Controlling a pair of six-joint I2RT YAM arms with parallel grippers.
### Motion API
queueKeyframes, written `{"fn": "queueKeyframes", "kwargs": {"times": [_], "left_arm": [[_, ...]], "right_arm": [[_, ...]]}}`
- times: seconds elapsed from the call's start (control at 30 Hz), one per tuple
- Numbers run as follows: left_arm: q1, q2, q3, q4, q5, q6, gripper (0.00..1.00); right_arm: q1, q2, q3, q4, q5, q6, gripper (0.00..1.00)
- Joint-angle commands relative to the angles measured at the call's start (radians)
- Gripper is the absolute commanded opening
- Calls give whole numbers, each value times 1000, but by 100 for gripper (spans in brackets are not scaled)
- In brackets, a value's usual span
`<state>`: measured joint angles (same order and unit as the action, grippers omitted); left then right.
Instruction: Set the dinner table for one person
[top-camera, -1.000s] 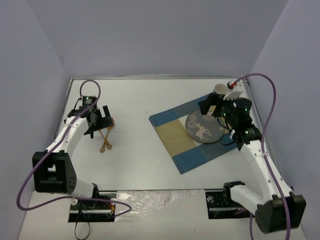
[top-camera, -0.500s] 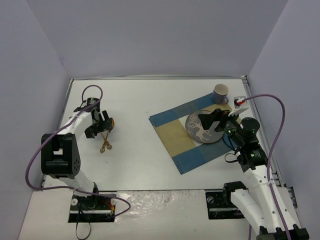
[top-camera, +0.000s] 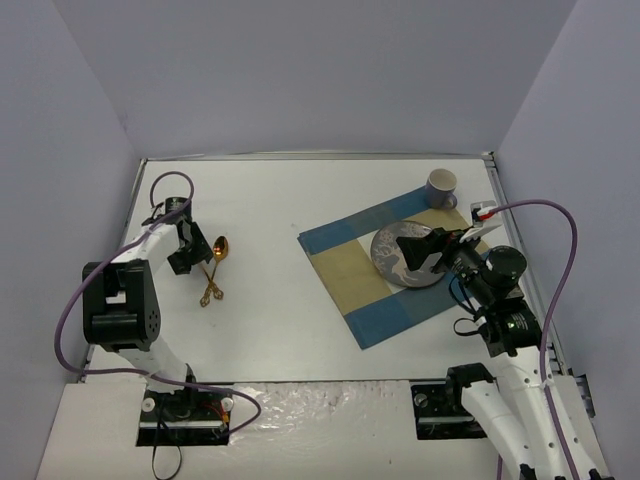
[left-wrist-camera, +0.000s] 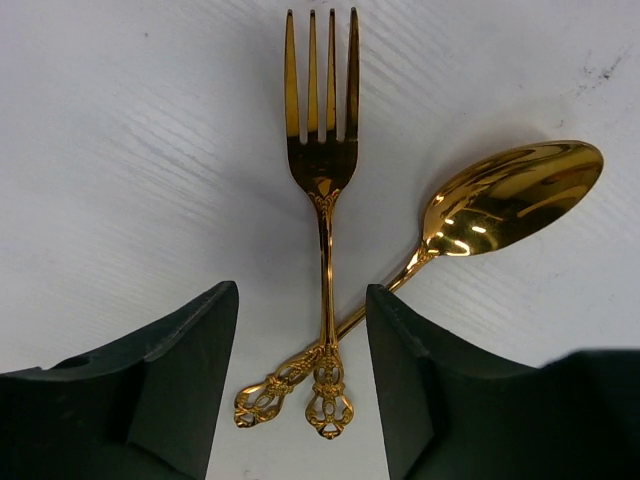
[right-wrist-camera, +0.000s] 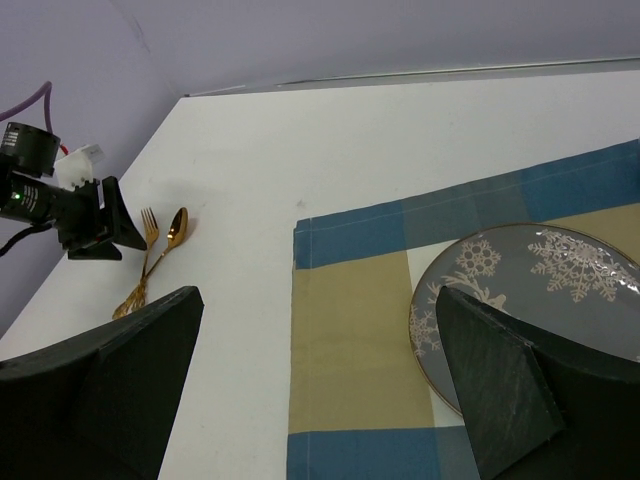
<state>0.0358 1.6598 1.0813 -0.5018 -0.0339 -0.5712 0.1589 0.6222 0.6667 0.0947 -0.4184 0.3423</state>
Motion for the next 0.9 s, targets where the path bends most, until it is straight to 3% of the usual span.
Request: {"fn": "queueKeyframes", "kwargs": {"times": [0.0,0.4,0.57,0.87], "left_arm": [[0,19,15,47,-6,-32,45],[1,67,5,71,-14,-78,21],[1,71,0,67,-15,-82,1],[-38,-57,62,-94,-40,-136,0]], "right_arm": [[10,-13,-4,44,-15,-11,100],[10,-28,-9,17,0,-23,100],[10,-30,-12,13,3,-28,100],[10,-31,34,-4,7,-24,100]]}}
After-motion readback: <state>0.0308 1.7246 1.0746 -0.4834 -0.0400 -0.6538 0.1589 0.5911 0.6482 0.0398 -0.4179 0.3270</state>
